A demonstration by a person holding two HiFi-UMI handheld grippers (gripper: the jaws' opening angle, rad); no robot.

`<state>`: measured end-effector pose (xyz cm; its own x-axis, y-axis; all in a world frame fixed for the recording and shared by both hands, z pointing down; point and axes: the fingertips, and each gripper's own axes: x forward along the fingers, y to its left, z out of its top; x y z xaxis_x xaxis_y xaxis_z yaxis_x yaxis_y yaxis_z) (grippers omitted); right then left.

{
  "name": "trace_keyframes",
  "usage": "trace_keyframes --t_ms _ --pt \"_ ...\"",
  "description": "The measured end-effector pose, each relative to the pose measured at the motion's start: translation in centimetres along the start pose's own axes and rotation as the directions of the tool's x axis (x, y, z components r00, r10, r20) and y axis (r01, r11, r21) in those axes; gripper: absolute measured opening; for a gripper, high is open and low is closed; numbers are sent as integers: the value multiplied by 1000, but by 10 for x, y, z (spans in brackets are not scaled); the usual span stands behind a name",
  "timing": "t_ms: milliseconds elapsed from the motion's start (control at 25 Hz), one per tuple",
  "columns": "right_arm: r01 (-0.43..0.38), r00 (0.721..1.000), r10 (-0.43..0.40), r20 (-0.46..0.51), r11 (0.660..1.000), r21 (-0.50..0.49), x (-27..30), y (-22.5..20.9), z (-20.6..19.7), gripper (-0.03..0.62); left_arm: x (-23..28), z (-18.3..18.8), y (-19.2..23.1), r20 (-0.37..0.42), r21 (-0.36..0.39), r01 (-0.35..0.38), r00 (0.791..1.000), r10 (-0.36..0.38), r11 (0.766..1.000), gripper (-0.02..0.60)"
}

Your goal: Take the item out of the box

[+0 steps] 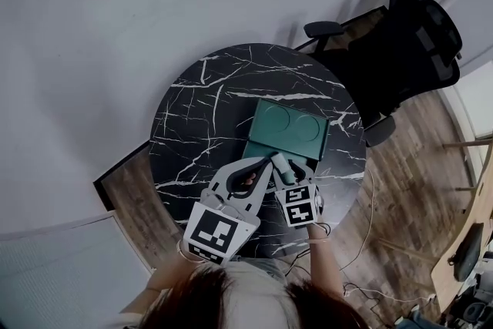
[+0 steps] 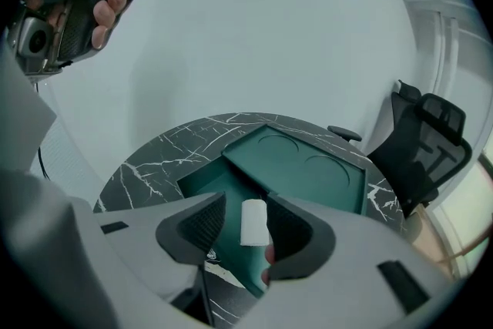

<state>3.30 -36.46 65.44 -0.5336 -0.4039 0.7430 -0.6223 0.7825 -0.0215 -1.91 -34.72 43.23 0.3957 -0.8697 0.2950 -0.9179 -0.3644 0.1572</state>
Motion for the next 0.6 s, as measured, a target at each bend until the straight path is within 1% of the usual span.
trace_keyframes --t_ms 480,600 --pt "-24 993 23 -116 1000 -1 35 -5 -23 198 6 -7 8 -24 -11 -16 1000 16 1000 8" --pt "-28 991 27 -133 1000 -2 42 -6 -27 201 6 -9 10 -29 -15 -21 999 20 1000 8"
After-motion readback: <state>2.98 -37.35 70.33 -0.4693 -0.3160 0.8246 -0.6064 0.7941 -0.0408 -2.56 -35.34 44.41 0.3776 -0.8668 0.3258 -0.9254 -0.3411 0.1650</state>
